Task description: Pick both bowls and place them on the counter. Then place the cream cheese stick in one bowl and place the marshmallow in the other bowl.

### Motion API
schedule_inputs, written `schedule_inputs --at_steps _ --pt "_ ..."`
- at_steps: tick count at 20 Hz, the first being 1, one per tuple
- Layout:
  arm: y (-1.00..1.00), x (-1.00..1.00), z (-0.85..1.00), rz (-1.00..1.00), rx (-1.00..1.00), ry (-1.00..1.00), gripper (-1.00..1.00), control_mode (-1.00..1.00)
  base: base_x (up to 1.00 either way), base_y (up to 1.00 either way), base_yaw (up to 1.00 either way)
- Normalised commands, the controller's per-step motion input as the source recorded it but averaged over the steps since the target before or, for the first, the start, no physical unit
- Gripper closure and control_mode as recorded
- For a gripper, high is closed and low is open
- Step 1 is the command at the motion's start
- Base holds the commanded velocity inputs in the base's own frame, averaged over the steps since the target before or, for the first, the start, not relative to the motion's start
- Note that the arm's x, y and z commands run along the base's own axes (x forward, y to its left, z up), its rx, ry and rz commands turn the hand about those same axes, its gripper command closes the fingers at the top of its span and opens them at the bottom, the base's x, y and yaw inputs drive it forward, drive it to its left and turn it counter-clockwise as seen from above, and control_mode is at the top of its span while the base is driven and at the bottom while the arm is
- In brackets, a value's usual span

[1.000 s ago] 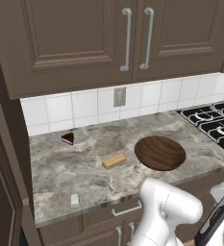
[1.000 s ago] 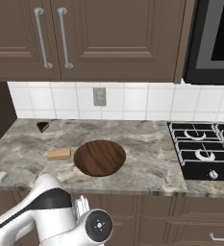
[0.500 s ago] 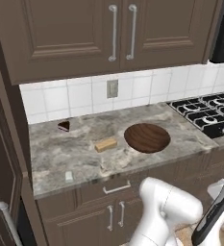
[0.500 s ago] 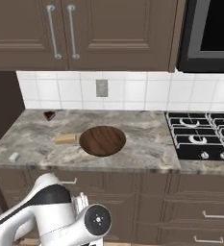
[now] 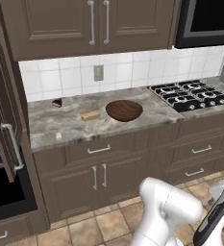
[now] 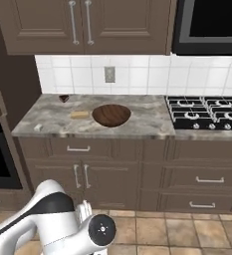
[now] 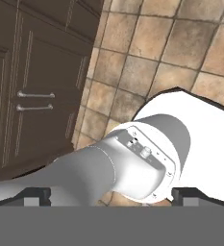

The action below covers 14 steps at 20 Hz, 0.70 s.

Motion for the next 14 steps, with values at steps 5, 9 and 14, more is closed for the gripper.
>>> schedule_inputs --at_steps 5,9,14 --pt "0.0 0.0 0.0 0.0 0.0 0.0 -1.0 1.0 -0.71 0.44 0.03" --pt "0.0 0.0 0.0 0.0 0.0 0.0 -1.0 1.0 -0.26 0.91 0.02" --pt "0.0 0.0 0.0 0.0 0.0 0.0 -1.0 1.0 -0.2 0.96 0.01"
